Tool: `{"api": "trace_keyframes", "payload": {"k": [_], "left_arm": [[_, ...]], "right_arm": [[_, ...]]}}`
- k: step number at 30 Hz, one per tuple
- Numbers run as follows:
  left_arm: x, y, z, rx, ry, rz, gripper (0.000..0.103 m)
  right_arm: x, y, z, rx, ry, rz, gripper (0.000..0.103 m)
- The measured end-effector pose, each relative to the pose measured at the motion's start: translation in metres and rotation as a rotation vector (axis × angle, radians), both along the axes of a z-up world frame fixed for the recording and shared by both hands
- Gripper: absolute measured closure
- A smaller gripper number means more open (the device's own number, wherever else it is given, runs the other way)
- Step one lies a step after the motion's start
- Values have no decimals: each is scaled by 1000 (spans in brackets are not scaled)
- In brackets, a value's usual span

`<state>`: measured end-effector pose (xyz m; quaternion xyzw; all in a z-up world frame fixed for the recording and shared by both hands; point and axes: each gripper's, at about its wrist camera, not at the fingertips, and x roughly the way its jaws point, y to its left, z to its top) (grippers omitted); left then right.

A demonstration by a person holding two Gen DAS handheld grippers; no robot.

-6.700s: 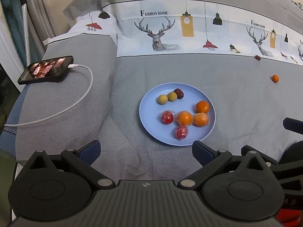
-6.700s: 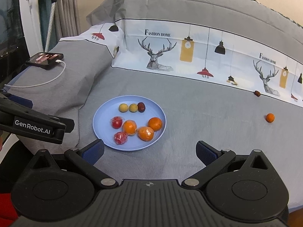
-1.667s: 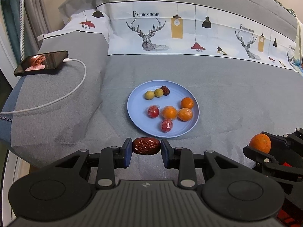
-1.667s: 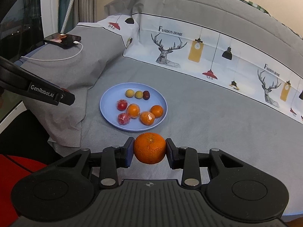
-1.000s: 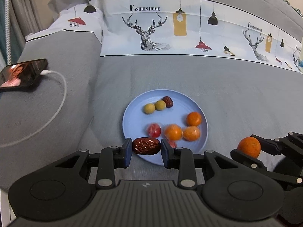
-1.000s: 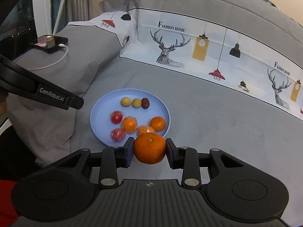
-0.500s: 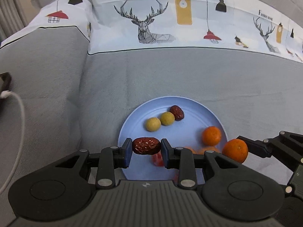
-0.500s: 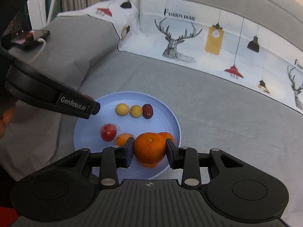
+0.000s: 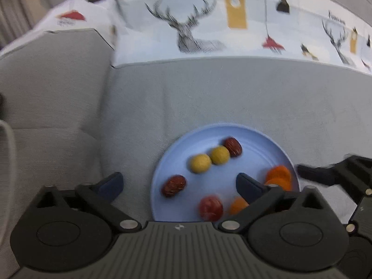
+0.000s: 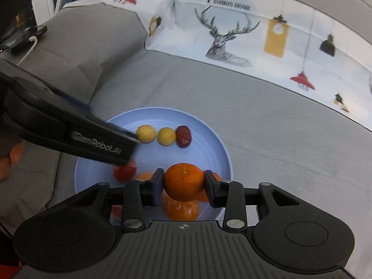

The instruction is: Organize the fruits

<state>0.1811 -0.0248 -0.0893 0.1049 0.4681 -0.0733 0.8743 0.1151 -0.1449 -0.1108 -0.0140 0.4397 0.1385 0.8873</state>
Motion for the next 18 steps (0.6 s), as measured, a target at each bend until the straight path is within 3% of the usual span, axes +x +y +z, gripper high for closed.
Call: {"api": "trace_keyframes", "payload": {"k": [1, 2, 9, 18], "left_arm": [[-3, 0, 3, -3, 0, -11, 1], [-7, 0, 5, -5, 13, -29, 1], [-54, 4, 17, 38, 52, -27, 0], [-115, 20, 44, 33, 44, 40, 0]], "right_arm": [[-2, 1, 3, -6, -10, -5, 17], [-8, 1, 7, -10, -32, -8, 11], [-58, -3, 27, -49, -30, 18, 5], [-116, -16, 52, 14, 6, -110, 3]]}}
